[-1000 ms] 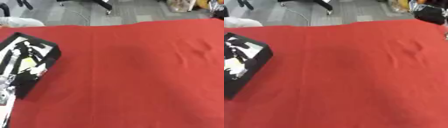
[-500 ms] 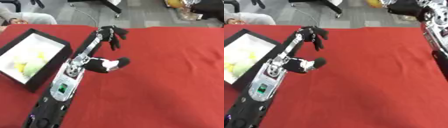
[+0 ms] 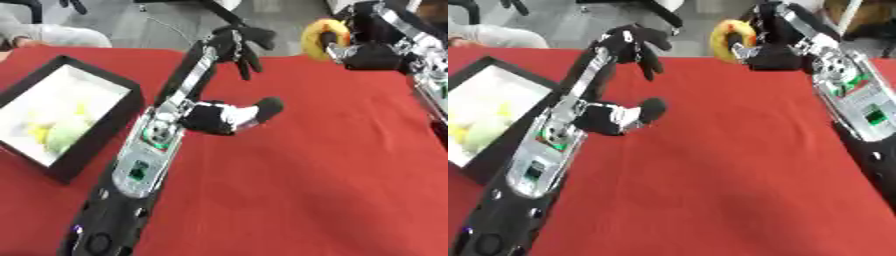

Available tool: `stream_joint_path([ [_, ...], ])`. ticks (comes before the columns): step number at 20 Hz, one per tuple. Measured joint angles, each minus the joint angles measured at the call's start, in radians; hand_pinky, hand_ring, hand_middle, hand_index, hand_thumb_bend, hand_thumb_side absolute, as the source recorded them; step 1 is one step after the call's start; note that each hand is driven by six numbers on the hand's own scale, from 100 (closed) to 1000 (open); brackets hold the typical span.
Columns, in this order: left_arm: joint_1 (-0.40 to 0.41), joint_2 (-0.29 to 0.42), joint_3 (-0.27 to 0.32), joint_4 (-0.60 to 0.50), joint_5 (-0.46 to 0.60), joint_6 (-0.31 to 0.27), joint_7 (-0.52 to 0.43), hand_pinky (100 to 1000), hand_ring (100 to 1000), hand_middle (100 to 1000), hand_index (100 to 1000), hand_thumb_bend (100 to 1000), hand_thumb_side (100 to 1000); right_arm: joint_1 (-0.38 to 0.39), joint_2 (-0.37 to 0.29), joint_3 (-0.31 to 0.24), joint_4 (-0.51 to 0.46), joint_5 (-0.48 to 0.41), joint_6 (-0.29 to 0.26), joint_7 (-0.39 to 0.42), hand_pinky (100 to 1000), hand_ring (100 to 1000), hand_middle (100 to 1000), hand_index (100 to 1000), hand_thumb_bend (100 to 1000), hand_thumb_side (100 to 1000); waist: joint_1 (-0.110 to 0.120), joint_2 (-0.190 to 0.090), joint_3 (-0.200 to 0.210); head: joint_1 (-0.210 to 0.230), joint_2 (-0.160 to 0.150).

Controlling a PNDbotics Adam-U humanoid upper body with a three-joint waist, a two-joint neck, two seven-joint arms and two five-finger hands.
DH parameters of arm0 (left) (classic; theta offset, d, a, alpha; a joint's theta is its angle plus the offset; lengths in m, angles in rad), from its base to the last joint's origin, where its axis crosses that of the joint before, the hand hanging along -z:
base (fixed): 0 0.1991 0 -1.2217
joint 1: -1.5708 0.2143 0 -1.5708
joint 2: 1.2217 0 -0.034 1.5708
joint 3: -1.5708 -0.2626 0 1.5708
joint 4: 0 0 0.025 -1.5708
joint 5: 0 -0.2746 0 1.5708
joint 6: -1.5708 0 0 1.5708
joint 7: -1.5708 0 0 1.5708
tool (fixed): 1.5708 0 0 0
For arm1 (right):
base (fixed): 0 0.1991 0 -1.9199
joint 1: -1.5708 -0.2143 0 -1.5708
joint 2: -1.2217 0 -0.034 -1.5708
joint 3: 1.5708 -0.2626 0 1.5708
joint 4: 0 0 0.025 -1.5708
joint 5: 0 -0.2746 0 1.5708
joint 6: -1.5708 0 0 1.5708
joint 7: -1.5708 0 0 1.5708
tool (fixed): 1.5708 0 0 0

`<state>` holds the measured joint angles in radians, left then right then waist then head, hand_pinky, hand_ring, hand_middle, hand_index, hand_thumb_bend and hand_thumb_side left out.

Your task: Pick up the objects with one hand, pass them to the other hand, and then place them into the box on the other side of the table.

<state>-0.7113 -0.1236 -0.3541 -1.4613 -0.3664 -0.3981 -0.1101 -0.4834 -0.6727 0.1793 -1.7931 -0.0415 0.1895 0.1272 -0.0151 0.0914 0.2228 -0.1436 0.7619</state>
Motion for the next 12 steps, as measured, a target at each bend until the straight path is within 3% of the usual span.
stream_joint_path([
  [7, 0.001, -0.002, -0.001, 0.036, -0.069, -0.035, 0.067, 447, 529, 667, 810, 554, 593, 0.017, -0.002, 0.039, -0.159, -0.021, -0.053, 0.081, 477, 557, 297, 175, 100, 100, 0.0, 0.002, -0.011, -0.001, 0.001],
  [12, 0.001, -0.002, -0.003, 0.048, -0.089, -0.048, 0.082, 447, 526, 661, 805, 550, 585, 0.014, -0.011, 0.051, -0.186, -0.068, -0.122, 0.123, 480, 557, 297, 176, 100, 100, 0.0, 0.002, -0.011, -0.008, 0.001],
])
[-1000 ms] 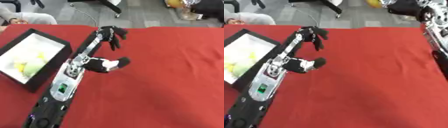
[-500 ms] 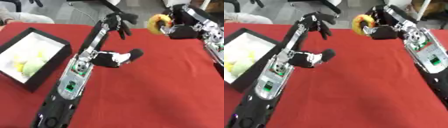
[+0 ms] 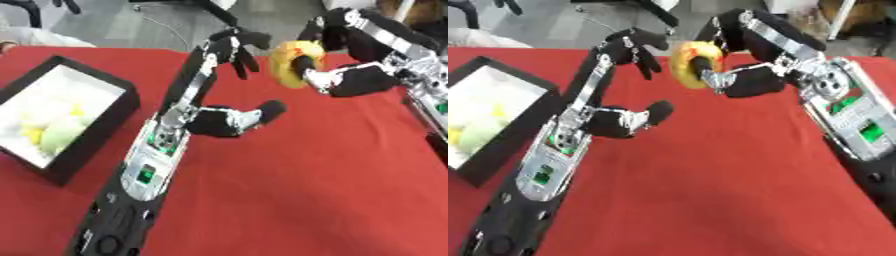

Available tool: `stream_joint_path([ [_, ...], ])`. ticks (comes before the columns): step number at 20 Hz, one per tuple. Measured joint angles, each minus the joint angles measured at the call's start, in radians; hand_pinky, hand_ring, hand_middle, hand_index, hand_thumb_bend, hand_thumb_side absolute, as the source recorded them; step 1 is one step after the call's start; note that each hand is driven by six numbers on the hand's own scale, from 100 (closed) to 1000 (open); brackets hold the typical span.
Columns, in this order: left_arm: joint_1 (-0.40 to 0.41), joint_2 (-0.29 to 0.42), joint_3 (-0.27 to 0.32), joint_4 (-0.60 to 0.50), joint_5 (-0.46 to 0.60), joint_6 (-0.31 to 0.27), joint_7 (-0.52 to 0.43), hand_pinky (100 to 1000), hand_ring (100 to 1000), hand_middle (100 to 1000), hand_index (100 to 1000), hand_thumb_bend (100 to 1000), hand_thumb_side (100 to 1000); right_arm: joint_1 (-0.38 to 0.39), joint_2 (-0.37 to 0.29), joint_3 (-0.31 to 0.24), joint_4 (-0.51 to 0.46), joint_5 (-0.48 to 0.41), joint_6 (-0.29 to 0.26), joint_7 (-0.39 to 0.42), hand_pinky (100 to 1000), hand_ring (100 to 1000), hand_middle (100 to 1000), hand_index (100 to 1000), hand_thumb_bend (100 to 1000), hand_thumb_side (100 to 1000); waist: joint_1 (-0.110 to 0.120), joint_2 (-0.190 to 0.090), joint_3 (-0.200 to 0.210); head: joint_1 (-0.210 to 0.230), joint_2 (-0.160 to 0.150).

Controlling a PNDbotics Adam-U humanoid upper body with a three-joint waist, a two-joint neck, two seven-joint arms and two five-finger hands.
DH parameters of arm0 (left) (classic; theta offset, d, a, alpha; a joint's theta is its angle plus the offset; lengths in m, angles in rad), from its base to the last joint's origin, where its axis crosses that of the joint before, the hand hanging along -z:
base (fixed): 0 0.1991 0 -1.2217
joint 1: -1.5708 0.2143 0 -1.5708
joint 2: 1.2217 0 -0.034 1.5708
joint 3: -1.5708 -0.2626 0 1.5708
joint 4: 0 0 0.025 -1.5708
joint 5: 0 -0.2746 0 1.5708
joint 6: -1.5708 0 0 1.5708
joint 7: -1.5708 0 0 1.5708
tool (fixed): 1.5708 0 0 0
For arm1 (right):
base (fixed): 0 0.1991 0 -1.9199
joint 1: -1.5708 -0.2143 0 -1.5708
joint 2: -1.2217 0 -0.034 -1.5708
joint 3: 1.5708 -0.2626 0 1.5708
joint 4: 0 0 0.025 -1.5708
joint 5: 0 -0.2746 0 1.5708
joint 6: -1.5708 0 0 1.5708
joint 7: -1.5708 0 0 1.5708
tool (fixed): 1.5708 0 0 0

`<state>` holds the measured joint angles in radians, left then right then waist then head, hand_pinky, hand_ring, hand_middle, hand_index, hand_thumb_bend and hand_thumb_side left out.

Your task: Pick up the objects with one hand, pass them to the other hand, and then place them into the box on the other side of the table.

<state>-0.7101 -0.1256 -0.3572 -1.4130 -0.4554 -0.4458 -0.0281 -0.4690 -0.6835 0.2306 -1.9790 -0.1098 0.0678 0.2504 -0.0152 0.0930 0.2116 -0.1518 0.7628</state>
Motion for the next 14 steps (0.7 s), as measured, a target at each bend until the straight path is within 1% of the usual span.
stream_joint_path([
  [3, 0.0, -0.001, -0.004, 0.0, -0.011, -0.008, -0.004, 445, 518, 642, 790, 533, 568, -0.003, 0.0, 0.001, 0.0, -0.029, -0.034, 0.019, 478, 557, 297, 176, 100, 100, -0.003, 0.0, 0.0, -0.002, 0.0],
  [6, 0.0, -0.003, -0.004, 0.0, -0.013, -0.016, -0.005, 443, 512, 623, 772, 509, 553, -0.003, 0.0, 0.005, 0.0, -0.051, -0.052, 0.034, 478, 558, 297, 176, 100, 100, -0.007, 0.0, 0.001, -0.003, 0.001],
  [11, 0.0, -0.008, -0.005, -0.005, -0.01, -0.029, 0.004, 443, 505, 612, 759, 483, 536, -0.003, 0.0, 0.006, 0.0, -0.067, -0.057, 0.049, 476, 558, 298, 176, 100, 100, -0.01, 0.001, 0.003, -0.01, 0.001],
  [14, 0.0, -0.008, -0.01, -0.01, -0.008, -0.035, 0.009, 441, 499, 599, 745, 441, 513, -0.002, 0.0, 0.006, 0.0, -0.073, -0.055, 0.055, 476, 558, 298, 177, 100, 100, -0.012, 0.001, 0.005, -0.01, 0.001],
])
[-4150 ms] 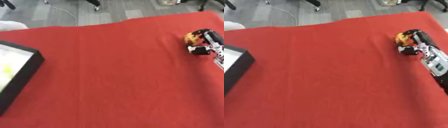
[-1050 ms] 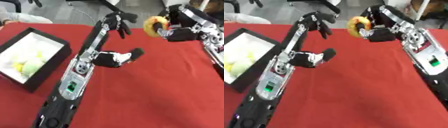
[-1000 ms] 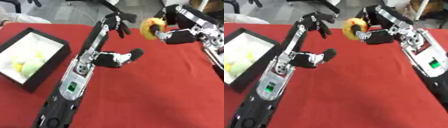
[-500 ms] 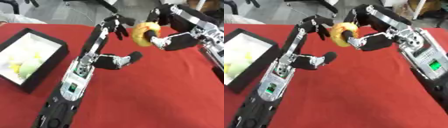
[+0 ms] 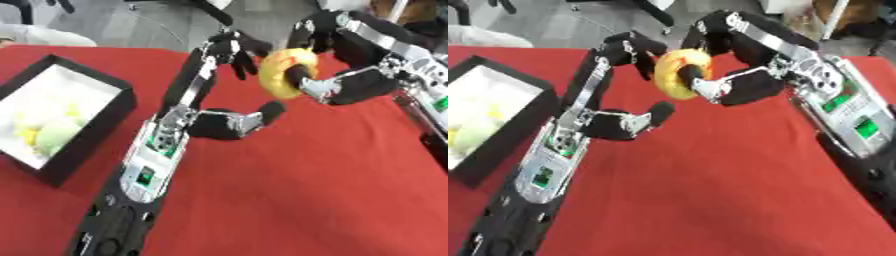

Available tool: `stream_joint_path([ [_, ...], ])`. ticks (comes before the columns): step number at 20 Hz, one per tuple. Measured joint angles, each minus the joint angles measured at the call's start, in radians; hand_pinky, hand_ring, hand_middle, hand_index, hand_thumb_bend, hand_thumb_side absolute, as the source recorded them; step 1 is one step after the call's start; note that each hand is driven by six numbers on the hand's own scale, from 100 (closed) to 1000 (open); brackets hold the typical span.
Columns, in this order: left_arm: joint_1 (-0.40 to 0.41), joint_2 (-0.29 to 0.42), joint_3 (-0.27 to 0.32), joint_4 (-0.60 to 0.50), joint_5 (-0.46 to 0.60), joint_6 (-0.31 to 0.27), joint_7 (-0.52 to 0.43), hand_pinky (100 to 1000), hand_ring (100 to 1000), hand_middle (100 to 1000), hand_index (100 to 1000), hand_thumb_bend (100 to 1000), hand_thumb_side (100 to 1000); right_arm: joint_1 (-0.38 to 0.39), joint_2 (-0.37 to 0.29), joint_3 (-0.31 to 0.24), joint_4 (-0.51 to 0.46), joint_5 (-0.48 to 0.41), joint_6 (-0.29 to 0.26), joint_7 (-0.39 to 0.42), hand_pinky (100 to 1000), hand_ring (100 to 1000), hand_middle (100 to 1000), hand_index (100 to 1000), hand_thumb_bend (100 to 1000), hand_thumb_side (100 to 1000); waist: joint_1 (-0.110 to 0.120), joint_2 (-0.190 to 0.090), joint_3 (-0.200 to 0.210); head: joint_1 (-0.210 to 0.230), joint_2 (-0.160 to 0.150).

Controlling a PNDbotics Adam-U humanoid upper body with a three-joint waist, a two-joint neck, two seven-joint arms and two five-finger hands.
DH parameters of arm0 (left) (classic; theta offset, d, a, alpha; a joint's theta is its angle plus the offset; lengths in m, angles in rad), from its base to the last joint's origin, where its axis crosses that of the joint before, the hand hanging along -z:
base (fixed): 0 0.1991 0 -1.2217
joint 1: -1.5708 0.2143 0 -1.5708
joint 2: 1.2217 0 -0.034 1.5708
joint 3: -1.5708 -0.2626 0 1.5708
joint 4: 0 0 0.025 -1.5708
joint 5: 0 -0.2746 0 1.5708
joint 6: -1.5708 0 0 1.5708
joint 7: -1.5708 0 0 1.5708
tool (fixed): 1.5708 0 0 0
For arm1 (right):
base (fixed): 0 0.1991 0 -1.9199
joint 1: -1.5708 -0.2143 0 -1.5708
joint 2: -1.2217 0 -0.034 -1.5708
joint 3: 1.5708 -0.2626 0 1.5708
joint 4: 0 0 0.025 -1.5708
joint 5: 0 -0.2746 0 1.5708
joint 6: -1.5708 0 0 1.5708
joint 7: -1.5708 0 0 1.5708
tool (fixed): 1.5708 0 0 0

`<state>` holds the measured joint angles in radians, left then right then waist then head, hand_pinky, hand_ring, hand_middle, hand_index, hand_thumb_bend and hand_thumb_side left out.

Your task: Pick up the objects with one hand, pass them to the other hand, and then place them into the box on the other side of the table.

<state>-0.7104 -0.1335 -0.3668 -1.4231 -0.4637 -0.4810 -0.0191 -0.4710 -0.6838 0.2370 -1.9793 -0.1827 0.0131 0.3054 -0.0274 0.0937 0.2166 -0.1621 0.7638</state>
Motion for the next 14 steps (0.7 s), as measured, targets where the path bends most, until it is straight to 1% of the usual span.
stream_joint_path([
  [1, 0.0, 0.0, 0.0, -0.002, 0.0, -0.002, 0.002, 437, 492, 589, 735, 410, 499, 0.0, 0.0, 0.0, 0.0, -0.003, -0.001, 0.002, 476, 559, 298, 177, 100, 100, 0.0, 0.0, 0.0, 0.0, 0.0],
  [6, 0.0, 0.0, -0.001, -0.004, -0.004, -0.009, 0.014, 433, 475, 560, 707, 333, 467, 0.002, 0.0, 0.006, 0.0, -0.012, -0.006, 0.019, 476, 561, 300, 179, 100, 100, -0.005, 0.0, 0.0, 0.0, 0.0],
  [9, 0.0, 0.0, -0.001, -0.004, -0.005, -0.012, 0.022, 429, 466, 545, 693, 313, 458, 0.003, 0.0, 0.006, 0.0, -0.018, -0.006, 0.03, 477, 562, 301, 180, 100, 100, -0.005, 0.0, 0.0, 0.0, 0.0],
  [10, 0.0, 0.0, -0.001, -0.004, -0.005, -0.013, 0.023, 426, 455, 528, 678, 293, 441, 0.003, 0.0, 0.006, 0.0, -0.021, -0.007, 0.034, 478, 562, 301, 180, 100, 100, -0.005, 0.0, 0.0, 0.0, 0.0],
  [14, -0.001, 0.0, -0.003, -0.004, -0.004, -0.016, 0.028, 422, 448, 520, 672, 297, 422, 0.004, 0.0, 0.006, 0.0, -0.036, -0.018, 0.051, 480, 563, 301, 180, 100, 100, -0.005, 0.0, 0.0, 0.0, 0.0],
])
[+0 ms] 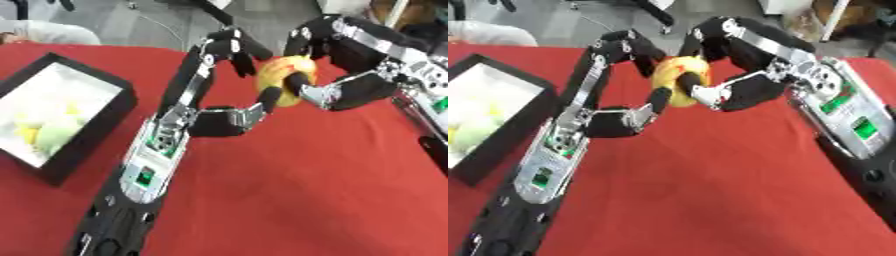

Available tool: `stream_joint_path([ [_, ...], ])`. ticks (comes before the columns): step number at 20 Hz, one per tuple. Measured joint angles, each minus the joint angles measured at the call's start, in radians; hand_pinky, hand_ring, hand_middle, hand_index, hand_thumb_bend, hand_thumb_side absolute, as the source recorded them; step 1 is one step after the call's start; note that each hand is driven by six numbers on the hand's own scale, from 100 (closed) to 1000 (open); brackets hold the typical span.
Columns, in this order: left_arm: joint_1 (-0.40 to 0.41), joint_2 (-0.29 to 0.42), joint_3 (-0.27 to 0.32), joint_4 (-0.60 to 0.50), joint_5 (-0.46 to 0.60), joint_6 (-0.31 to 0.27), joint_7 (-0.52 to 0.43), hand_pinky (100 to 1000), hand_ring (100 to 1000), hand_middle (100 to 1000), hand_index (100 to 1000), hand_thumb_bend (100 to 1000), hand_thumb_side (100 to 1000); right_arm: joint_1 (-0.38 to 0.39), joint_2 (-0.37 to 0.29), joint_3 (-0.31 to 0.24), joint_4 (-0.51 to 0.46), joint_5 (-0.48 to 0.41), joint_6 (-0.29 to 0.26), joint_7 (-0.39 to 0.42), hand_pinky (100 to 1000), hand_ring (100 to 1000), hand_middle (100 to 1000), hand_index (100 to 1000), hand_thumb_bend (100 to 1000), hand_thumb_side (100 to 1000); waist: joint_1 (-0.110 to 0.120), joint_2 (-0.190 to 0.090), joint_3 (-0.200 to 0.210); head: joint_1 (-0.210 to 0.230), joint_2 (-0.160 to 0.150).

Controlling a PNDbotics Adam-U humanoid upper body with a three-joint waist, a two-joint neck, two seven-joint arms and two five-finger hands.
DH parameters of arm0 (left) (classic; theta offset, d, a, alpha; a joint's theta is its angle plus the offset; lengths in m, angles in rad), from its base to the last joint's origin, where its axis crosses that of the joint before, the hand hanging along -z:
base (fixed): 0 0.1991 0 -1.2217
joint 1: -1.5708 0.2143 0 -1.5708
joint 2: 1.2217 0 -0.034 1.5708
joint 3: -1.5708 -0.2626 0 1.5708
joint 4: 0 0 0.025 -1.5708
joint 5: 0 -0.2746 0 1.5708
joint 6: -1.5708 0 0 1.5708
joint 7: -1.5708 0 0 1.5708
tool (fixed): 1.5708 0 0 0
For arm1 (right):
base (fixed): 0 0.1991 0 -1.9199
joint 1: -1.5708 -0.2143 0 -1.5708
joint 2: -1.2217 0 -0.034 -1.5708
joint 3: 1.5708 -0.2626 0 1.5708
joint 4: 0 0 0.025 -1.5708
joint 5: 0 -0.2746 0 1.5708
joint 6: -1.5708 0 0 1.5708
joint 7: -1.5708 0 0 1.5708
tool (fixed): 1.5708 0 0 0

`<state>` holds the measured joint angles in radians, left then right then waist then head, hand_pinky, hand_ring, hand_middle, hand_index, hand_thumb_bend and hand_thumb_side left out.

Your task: Pick up the objects with one hand, pass them to the other hand, and then place them into the box on the other side of the table.

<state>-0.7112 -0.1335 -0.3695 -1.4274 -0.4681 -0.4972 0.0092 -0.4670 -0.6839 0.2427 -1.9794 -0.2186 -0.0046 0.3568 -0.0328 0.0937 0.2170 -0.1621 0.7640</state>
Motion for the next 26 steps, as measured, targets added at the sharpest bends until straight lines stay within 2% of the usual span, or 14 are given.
stream_joint_path([
  [4, 0.0, 0.0, -0.004, 0.0, -0.003, -0.004, -0.011, 417, 437, 510, 664, 298, 390, 0.0, -0.002, 0.0, 0.0, -0.012, -0.016, 0.017, 482, 565, 301, 180, 100, 100, 0.0, 0.0, 0.0, 0.0, 0.0],
  [11, -0.002, 0.0, -0.004, 0.001, -0.017, -0.005, -0.072, 416, 444, 527, 683, 371, 402, 0.0, -0.007, 0.0, 0.0, -0.026, -0.043, 0.034, 484, 565, 300, 180, 100, 100, 0.0, 0.0, -0.001, 0.001, 0.0],
  [16, -0.002, 0.0, -0.004, 0.001, -0.018, -0.003, -0.107, 413, 437, 519, 677, 371, 395, 0.0, -0.007, -0.001, 0.0, -0.035, -0.061, 0.044, 485, 566, 300, 180, 100, 100, 0.0, 0.0, -0.001, 0.001, 0.0],
  [22, -0.002, 0.0, -0.004, 0.001, -0.018, -0.004, -0.124, 401, 399, 478, 636, 289, 336, 0.0, -0.008, -0.006, 0.0, -0.043, -0.078, 0.054, 486, 566, 300, 180, 100, 100, 0.0, 0.0, -0.004, 0.001, 0.0],
  [24, -0.002, 0.0, -0.004, 0.001, -0.018, -0.004, -0.126, 387, 381, 455, 612, 218, 317, 0.0, -0.008, -0.007, 0.0, -0.045, -0.082, 0.056, 486, 566, 300, 180, 100, 100, 0.0, 0.0, -0.005, 0.001, 0.0],
  [26, -0.002, -0.001, -0.004, 0.001, -0.018, -0.004, -0.126, 364, 349, 415, 573, 104, 292, 0.0, -0.008, -0.007, 0.0, -0.047, -0.086, 0.06, 487, 567, 300, 180, 100, 100, 0.0, 0.0, -0.006, 0.001, 0.0],
])
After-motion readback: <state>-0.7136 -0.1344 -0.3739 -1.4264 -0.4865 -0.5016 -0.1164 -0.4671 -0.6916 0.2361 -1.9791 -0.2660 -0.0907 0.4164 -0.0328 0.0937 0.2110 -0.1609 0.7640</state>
